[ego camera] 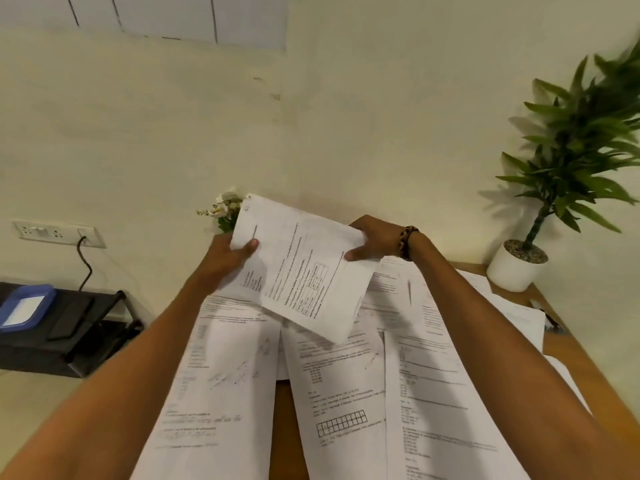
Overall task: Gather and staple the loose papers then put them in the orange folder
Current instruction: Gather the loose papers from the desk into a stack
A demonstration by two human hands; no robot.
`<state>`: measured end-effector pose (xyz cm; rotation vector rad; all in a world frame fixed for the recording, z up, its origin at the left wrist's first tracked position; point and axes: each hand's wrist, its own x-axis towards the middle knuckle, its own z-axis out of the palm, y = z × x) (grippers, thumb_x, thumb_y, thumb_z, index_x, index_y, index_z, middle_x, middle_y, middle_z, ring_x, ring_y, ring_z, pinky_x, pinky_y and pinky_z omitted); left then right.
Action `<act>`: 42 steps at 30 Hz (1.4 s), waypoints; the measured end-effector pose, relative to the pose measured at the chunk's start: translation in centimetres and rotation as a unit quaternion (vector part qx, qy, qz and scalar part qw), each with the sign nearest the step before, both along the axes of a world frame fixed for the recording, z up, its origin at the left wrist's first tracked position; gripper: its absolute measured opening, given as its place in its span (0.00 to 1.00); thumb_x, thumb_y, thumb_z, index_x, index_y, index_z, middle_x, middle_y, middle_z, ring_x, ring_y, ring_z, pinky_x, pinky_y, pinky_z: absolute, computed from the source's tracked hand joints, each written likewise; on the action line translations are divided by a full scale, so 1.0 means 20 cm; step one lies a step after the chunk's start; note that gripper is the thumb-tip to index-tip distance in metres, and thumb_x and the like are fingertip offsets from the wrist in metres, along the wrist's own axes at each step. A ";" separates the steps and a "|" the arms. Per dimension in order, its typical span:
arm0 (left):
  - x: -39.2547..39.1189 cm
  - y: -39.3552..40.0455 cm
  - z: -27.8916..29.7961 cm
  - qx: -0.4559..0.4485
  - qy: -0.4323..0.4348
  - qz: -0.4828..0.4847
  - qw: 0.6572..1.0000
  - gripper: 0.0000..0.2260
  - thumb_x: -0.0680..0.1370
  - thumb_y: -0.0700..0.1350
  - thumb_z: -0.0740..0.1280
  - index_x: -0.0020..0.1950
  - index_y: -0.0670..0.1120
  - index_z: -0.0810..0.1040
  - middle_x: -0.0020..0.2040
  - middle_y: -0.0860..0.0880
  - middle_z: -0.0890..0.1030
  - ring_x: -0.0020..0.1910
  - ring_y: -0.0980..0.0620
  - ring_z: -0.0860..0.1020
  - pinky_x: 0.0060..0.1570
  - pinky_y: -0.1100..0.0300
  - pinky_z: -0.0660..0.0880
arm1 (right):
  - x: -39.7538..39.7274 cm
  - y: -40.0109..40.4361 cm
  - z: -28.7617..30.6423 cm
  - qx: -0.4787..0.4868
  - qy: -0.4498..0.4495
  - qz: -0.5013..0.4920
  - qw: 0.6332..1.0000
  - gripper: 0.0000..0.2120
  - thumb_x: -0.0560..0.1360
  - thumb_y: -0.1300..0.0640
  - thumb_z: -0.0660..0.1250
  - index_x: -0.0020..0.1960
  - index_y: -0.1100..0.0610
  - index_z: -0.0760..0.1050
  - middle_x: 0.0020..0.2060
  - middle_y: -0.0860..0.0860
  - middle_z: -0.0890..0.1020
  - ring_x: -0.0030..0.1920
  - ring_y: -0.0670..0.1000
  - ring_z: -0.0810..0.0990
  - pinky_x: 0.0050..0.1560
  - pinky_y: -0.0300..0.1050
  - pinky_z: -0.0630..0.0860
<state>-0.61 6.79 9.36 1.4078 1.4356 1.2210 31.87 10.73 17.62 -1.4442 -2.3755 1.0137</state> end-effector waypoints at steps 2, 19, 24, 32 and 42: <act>0.01 0.02 0.06 0.004 0.036 -0.032 0.999 0.01 0.80 0.43 0.70 0.49 0.49 0.80 0.35 0.59 0.85 0.36 0.61 0.85 0.31 0.68 0.78 | 0.05 -0.07 -0.03 -0.044 0.034 0.003 0.998 0.15 0.73 0.57 0.76 0.58 0.59 0.80 0.49 0.52 0.86 0.46 0.49 0.86 0.38 0.43 0.82; 0.53 -0.01 -0.29 -0.107 0.415 -0.283 0.858 0.40 0.67 0.77 0.66 0.72 0.55 0.73 0.72 0.53 0.71 0.69 0.49 0.71 0.69 0.46 0.70 | 0.07 -0.48 -0.85 0.068 0.102 -0.165 0.979 0.30 0.72 0.38 0.71 0.68 0.54 0.74 0.62 0.52 0.80 0.61 0.54 0.79 0.59 0.56 0.77; 0.70 -0.06 -0.32 -0.073 0.483 -0.288 0.823 0.27 0.80 0.54 0.69 0.77 0.50 0.67 0.77 0.47 0.68 0.75 0.45 0.66 0.72 0.49 0.63 | 0.07 -0.57 -0.92 0.146 0.001 -0.183 0.972 0.20 0.78 0.48 0.66 0.65 0.58 0.73 0.60 0.56 0.79 0.62 0.58 0.75 0.58 0.54 0.74; 0.76 -0.09 -0.44 -0.012 0.504 -0.268 0.821 0.22 0.80 0.49 0.69 0.74 0.54 0.71 0.74 0.52 0.72 0.72 0.50 0.69 0.71 0.54 0.66 | 0.20 -0.64 -1.06 0.215 -0.185 -0.165 0.945 0.37 0.76 0.26 0.42 0.67 0.51 0.70 0.67 0.56 0.73 0.68 0.59 0.69 0.69 0.59 0.63; 0.83 -0.04 -0.40 0.039 0.525 -0.325 0.786 0.24 0.80 0.50 0.68 0.76 0.52 0.69 0.74 0.52 0.71 0.71 0.50 0.70 0.67 0.56 0.68 | 0.34 -0.58 -0.97 0.191 -0.059 -0.254 0.946 0.26 0.81 0.37 0.51 0.66 0.53 0.74 0.61 0.51 0.79 0.62 0.54 0.75 0.65 0.52 0.67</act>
